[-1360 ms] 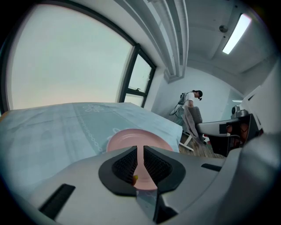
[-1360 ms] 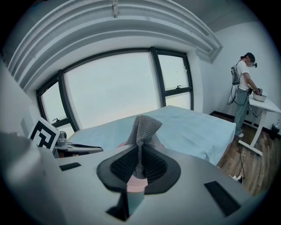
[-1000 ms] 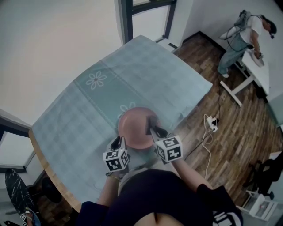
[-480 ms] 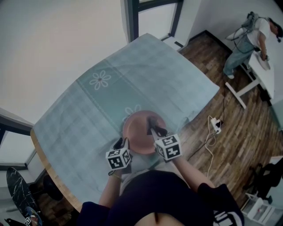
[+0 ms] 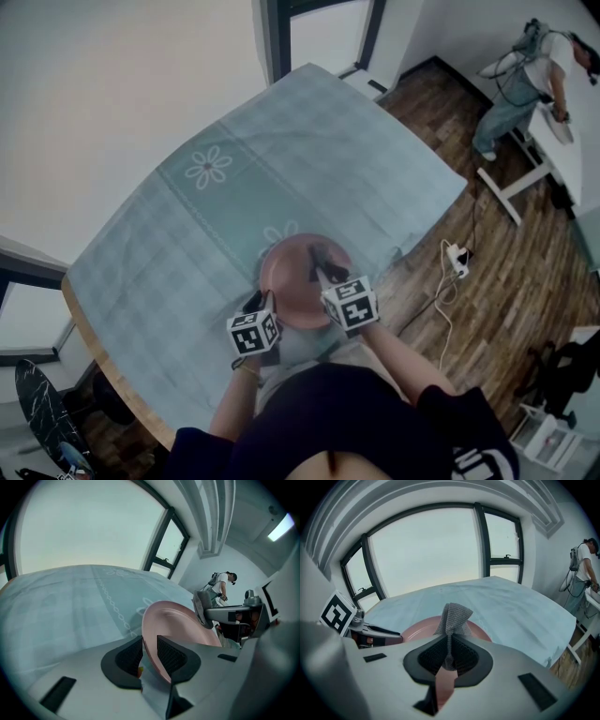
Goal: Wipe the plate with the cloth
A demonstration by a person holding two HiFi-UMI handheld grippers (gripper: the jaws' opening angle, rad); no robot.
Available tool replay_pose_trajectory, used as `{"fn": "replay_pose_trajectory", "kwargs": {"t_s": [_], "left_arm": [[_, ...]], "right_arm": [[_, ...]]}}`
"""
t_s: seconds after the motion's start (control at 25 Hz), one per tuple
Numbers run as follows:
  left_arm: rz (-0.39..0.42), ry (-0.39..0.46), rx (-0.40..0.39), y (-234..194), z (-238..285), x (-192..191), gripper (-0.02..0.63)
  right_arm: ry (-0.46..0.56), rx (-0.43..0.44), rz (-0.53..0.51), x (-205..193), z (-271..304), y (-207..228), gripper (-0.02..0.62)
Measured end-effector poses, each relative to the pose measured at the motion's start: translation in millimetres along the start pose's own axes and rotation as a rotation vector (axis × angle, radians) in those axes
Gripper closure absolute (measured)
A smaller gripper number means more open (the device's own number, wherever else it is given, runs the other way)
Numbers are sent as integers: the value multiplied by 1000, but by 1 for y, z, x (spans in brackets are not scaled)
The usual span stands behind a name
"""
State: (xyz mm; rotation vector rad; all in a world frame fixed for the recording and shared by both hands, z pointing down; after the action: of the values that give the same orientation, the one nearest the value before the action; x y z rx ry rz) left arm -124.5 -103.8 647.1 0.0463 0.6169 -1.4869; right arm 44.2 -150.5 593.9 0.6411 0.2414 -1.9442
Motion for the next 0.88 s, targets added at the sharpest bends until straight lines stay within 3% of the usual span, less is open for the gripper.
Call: {"fn": "replay_pose_trajectory", "kwargs": {"t_s": [0.24, 0.88], "left_arm": [[-6, -12, 15, -4, 7, -1, 538], [-12, -20, 1, -5, 9, 0, 546]], "right_arm": [[-36, 4, 15, 3, 12, 2, 563], [-149, -49, -9, 4, 51, 11, 563]]}}
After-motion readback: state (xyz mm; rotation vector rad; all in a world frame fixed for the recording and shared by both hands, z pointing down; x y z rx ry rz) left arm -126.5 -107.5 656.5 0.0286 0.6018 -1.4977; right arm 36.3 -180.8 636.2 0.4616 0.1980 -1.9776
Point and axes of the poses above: the fingertips, and each gripper's own axes: z forward along the fingers, y to its right, x out of its top, the point moved 3 cm from there along -z, backward along the fingers, and after that the axes turned 12 degrees about -y, right-handed, at the moved point
